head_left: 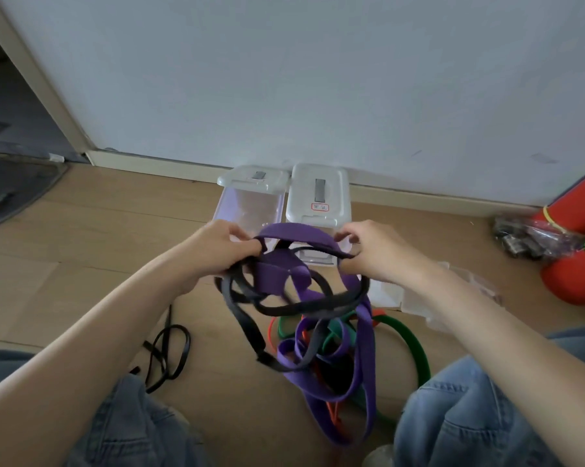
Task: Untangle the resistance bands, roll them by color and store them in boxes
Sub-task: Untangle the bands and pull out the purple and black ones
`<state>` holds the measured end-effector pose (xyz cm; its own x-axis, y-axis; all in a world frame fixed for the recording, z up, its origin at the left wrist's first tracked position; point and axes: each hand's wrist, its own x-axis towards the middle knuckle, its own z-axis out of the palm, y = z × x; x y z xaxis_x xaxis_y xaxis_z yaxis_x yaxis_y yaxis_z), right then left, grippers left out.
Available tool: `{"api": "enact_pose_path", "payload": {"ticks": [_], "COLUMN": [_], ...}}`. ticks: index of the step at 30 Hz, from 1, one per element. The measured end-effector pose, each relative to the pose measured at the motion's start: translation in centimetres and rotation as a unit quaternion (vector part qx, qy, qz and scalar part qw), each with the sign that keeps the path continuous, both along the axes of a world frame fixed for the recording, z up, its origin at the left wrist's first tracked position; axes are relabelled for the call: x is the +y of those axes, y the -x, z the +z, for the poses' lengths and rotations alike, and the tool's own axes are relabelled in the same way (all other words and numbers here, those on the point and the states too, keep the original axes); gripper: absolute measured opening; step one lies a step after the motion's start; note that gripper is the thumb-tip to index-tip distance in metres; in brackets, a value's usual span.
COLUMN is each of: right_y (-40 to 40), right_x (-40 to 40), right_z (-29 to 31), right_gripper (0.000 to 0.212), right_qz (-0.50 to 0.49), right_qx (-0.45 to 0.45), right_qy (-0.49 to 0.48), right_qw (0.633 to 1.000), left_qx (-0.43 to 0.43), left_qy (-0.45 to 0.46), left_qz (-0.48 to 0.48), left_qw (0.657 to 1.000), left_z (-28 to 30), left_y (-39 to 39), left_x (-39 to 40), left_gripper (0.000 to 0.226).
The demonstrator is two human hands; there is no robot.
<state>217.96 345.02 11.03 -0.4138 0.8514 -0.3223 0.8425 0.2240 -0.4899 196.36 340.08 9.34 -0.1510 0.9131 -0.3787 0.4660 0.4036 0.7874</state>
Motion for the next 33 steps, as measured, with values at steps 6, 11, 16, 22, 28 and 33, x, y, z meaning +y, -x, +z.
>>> {"api": "enact_pose_path", "payload": {"ticks": [6,11,16,22,28,33], "right_y": [0.2,0.7,0.2,-0.6,-1.7,-1.1], "right_x": [0.1,-0.6,-0.8,0.5,2.1,0.7], "right_z": [1.5,2.6,3.3,3.2,2.4,1.2], "right_gripper": [0.019,0.021,0.016,0.018,0.014,0.062], "right_qz": [-0.006,-0.069,0.024,-0.057,-0.106,0.084], "right_qx": [0.183,0.417,0.477,0.466,0.267,-0.007], "right_qy": [-0.028,0.137,0.180,0.084,-0.076,0.034], "right_qw": [0.983,0.896,0.860,0.879,0.955,0.996], "left_qx": [0.195,-0.087,-0.131,0.008,-0.008,-0.127], "left_qy": [0.121,0.014,-0.057,0.033,-0.063,-0.138], "left_qz": [-0.139,-0.208,-0.174,-0.277,-0.229,-0.159], "left_qw": [0.963,0.974,0.974,0.960,0.971,0.969], "left_z": [-1.3,0.1,-0.9,-0.7,2.1,4.0], "left_y": [0.4,-0.8,-2.0,-1.1,0.7,-0.3], "left_x": [-0.3,-0.4,0.2,-0.2,0.0,-0.1], "left_gripper": [0.043,0.072,0.032,0.033,0.013,0.003]}}
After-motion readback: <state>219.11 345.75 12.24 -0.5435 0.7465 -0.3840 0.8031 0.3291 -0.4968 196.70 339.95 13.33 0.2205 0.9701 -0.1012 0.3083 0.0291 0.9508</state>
